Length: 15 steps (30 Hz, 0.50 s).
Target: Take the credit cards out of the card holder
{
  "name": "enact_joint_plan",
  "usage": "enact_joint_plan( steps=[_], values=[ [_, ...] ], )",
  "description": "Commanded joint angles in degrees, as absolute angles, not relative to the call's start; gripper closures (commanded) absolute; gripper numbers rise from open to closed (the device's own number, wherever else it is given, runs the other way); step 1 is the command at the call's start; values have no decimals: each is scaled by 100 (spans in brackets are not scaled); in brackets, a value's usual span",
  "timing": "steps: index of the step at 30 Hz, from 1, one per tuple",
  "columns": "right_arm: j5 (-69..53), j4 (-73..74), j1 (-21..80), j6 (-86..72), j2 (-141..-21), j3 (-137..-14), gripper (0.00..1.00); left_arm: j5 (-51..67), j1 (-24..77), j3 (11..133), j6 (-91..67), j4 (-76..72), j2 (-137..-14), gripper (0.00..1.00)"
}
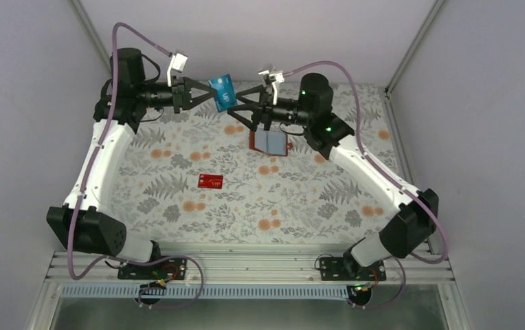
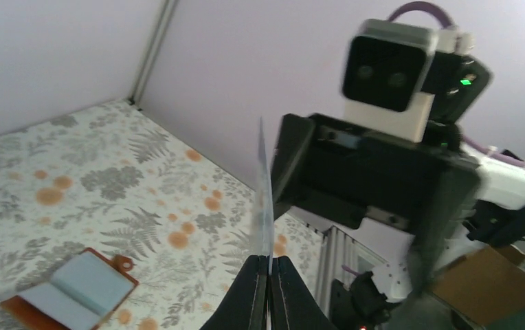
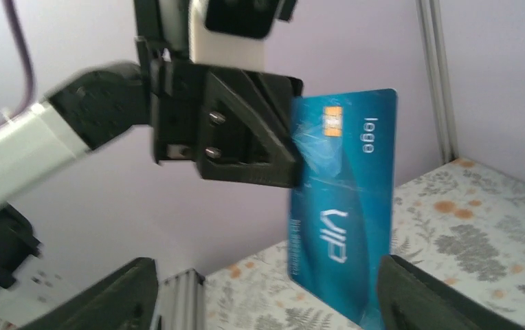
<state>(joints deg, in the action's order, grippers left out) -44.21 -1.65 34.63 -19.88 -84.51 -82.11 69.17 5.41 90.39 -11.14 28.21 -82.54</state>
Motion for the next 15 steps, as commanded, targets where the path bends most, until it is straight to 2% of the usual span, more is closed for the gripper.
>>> enact_joint_plan(
  steps=[1, 4, 6, 8, 11, 15],
  values=[
    [-4568, -766, 3533, -2301, -8755, -8106, 29, 7508, 605, 9184, -1052, 2928, -8225, 98],
    [-4761, -844, 3542, -2348, -8833, -8106, 57, 7524, 635, 9171, -1046, 2932, -8221, 98],
    [-4792, -810, 3550, -2315, -8854, -8096, 68, 7547, 633, 9166, -1042, 2933, -8225, 98],
    [-4669, -710, 3546, -2258, -8841, -8040, 68, 7596, 639, 9172, -1035, 2932, -8230, 98],
    [-4494, -581, 3518, -2138, -8762, -7920, 59, 7541, 641, 9255, -880, 3063, -8218, 98],
    [-4448, -511, 3326, -2090, -8638, -7772, 57, 7555, 642, 9350, -668, 3245, -8206, 98]
  ],
)
